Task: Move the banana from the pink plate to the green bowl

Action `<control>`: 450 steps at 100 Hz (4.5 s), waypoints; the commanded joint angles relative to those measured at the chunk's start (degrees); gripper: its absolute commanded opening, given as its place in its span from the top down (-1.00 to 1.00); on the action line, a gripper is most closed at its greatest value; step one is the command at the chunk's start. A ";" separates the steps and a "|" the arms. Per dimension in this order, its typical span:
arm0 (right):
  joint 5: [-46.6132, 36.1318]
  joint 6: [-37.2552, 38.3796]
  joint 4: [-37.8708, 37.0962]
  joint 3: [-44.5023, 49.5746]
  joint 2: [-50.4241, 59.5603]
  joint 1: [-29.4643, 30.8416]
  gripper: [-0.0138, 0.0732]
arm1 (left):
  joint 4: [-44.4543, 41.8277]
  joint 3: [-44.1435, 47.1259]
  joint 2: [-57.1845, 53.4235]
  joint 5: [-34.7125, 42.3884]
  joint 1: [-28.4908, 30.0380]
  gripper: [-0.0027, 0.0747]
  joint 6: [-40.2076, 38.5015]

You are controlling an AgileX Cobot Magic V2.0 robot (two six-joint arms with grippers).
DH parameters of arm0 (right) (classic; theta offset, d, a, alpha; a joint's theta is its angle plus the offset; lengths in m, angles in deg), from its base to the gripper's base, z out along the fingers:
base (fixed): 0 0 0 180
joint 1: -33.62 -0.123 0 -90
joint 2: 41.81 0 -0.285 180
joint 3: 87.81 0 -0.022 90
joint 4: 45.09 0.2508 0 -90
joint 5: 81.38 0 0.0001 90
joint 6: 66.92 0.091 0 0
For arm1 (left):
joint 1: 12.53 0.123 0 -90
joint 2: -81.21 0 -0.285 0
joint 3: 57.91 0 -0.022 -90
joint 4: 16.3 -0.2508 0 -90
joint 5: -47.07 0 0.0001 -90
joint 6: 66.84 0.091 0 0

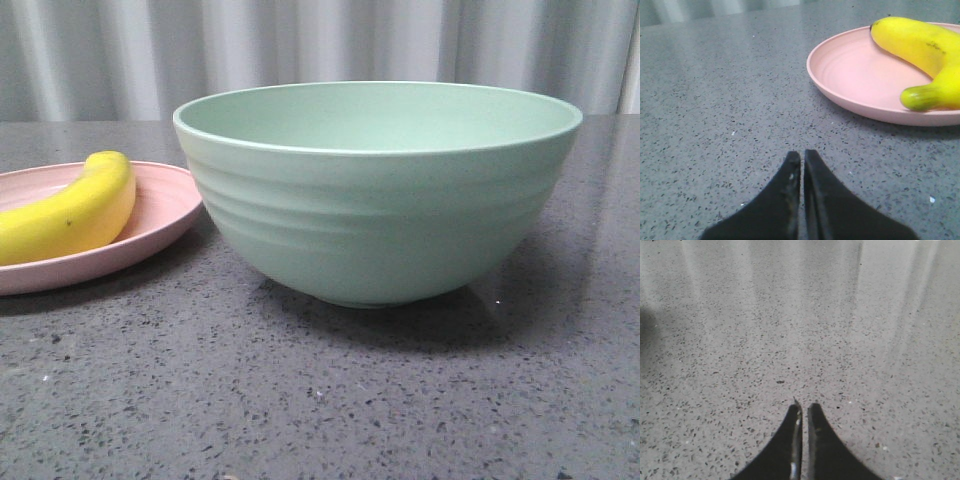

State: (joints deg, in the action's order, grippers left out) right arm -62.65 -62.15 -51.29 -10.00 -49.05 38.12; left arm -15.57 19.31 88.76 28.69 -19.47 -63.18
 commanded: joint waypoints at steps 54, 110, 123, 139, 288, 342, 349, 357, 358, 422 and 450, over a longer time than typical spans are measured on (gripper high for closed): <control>-1.18 -0.24 -0.67 1.21 1.39 0.43 0.84 | -0.01 0.58 -1.65 3.51 0.05 0.98 -0.40; -1.18 -0.24 -0.67 1.21 1.39 0.43 0.84 | -0.01 0.58 -1.65 3.51 0.05 0.98 -0.40; -1.18 -0.24 -0.67 1.21 1.39 0.43 0.84 | -0.01 0.58 -1.65 4.10 0.05 0.98 -0.40; -1.37 -0.24 -4.40 1.21 1.39 0.43 0.84 | -0.01 0.58 -1.65 4.32 0.05 0.98 -0.40; -19.69 -0.24 -4.83 1.21 1.39 0.43 0.84 | -0.01 0.58 -1.65 13.53 0.05 0.98 -0.40; -13.62 -0.24 -3.45 -2.90 -0.04 0.43 0.84 | 2.77 -1.63 -1.55 17.59 0.05 0.98 -0.40; -10.98 -0.24 -3.34 -5.35 -1.96 0.43 0.84 | 2.77 -3.67 -0.65 17.23 0.05 0.98 -0.40; -10.06 -0.24 -3.34 -8.15 -5.03 0.43 0.83 | 2.77 -6.66 1.40 15.66 0.05 0.98 -0.40; -10.06 -0.24 -3.34 -8.71 -5.66 0.43 0.83 | 2.77 -7.29 1.86 15.21 0.05 0.98 -0.40; -1.65 -0.24 5.34 -22.33 -30.49 0.43 0.83 | 3.67 -17.16 26.24 24.35 0.05 0.43 -0.40; -1.65 -0.24 5.47 -22.33 -30.49 0.43 0.83 | 3.80 -21.02 31.93 22.15 -1.10 -0.07 -0.40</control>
State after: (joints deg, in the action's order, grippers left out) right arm -59.90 -62.15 -46.01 -30.19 -78.92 38.12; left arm -12.27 2.35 118.51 49.51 -19.60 -63.18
